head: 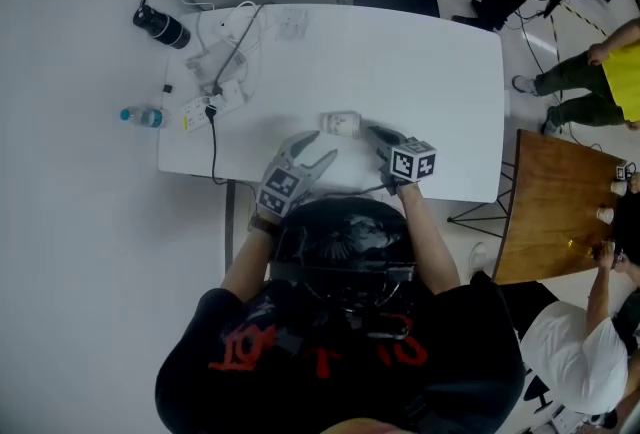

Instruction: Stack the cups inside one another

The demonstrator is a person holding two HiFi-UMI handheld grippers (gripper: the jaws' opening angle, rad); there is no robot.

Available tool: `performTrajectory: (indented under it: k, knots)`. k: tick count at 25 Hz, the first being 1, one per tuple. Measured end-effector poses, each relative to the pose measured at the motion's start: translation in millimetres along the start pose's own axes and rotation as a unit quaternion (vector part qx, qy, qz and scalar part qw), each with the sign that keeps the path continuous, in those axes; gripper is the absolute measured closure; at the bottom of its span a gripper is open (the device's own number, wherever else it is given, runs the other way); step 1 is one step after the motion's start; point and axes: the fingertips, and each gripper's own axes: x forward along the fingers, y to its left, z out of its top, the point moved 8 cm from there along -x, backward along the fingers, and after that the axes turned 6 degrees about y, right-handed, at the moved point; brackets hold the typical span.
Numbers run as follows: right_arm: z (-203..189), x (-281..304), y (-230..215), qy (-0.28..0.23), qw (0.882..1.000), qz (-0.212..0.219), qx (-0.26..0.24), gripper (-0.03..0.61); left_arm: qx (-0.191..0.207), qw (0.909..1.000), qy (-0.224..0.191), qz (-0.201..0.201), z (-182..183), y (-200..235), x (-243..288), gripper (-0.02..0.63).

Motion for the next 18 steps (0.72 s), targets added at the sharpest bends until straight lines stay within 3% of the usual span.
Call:
performTrajectory:
  k: [4,5,9,13,16,18]
  knots:
    - [2.9,8.8,10.3,0.000,1.000,0.020,0.016,0.533,-0.008,0.9999,-0.006,0.006,0.7,4.0,-15.3,0.385]
    - [5.2,6.2,19.8,-0.012,0.999,0.030,0.009,0.572,-0.020,0.9997,-0.010,0.010,-1.4,6.0,-22.7,0.385]
    - [13.0,-21.7,38.1,-0.068,0.997,0.039,-0.021,0.574,-0.056,0.9978,-0.037,0.005,-2.7,11.7,-27.3,0.385]
    - [8.0,-31.3,12.9,-0.076,0.997,0.015,0.018,0.574,0.009,0.9992,0.032,-0.021,-25.0,24.7,18.0,0.385]
    - [-4.0,-22.4,4.8,-0.039,0.998,0.024,0.041,0.568,0.031,0.9965,0.068,-0.037,-34.2,30.7,36.0,0.383]
    - [-10.5,-5.7,1.5,-0.013,0.997,0.043,0.062,0.436,0.026,0.9964,0.069,-0.041,-34.7,35.0,39.9,0.383]
